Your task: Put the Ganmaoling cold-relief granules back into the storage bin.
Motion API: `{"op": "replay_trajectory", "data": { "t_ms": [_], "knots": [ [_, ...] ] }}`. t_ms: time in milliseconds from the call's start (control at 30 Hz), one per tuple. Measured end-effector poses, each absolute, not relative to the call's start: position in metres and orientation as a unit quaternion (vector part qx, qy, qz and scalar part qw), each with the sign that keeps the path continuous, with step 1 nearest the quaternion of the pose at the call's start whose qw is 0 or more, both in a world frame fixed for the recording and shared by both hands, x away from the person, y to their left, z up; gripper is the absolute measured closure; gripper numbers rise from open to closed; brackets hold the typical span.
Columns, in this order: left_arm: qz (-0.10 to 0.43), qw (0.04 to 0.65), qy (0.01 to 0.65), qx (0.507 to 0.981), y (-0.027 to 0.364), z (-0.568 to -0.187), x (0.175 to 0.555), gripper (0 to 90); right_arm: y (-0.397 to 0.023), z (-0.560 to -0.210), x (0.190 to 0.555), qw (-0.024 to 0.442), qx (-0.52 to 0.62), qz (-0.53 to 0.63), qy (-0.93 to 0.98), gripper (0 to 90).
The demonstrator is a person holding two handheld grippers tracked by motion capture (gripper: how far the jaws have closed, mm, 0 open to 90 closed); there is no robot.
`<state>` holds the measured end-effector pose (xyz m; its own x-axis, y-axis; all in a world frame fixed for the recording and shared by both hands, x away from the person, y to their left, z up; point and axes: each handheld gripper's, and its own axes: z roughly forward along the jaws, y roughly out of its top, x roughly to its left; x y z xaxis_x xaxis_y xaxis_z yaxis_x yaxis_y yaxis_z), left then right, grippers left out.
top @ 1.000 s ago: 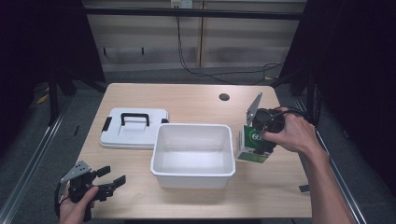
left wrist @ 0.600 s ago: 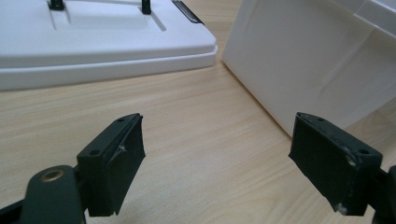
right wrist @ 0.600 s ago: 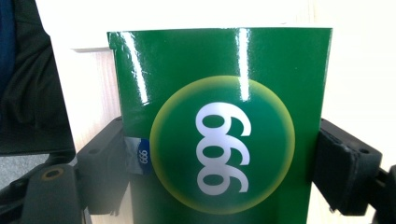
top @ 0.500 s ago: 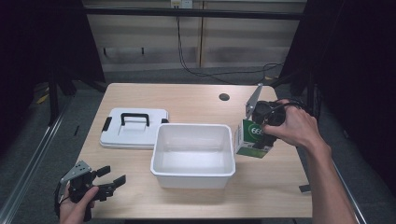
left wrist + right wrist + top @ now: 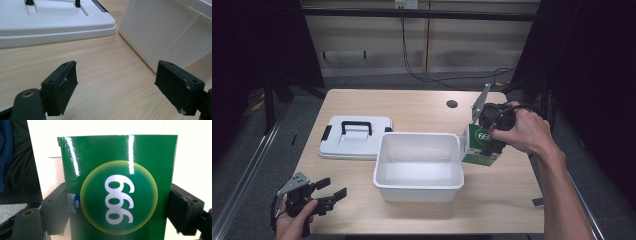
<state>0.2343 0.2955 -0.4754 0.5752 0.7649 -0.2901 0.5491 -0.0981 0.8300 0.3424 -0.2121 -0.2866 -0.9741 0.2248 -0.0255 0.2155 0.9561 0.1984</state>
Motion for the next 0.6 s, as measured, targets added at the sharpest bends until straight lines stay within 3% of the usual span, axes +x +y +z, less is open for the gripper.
{"op": "replay_trajectory", "data": {
  "t_ms": [600],
  "knots": [
    [0.108,0.499,0.448,0.734,0.295,-0.476,0.234,17.2,-0.186,-0.272,0.348,0.019,0.100,0.118,0.988,16.5]
  ]
}}
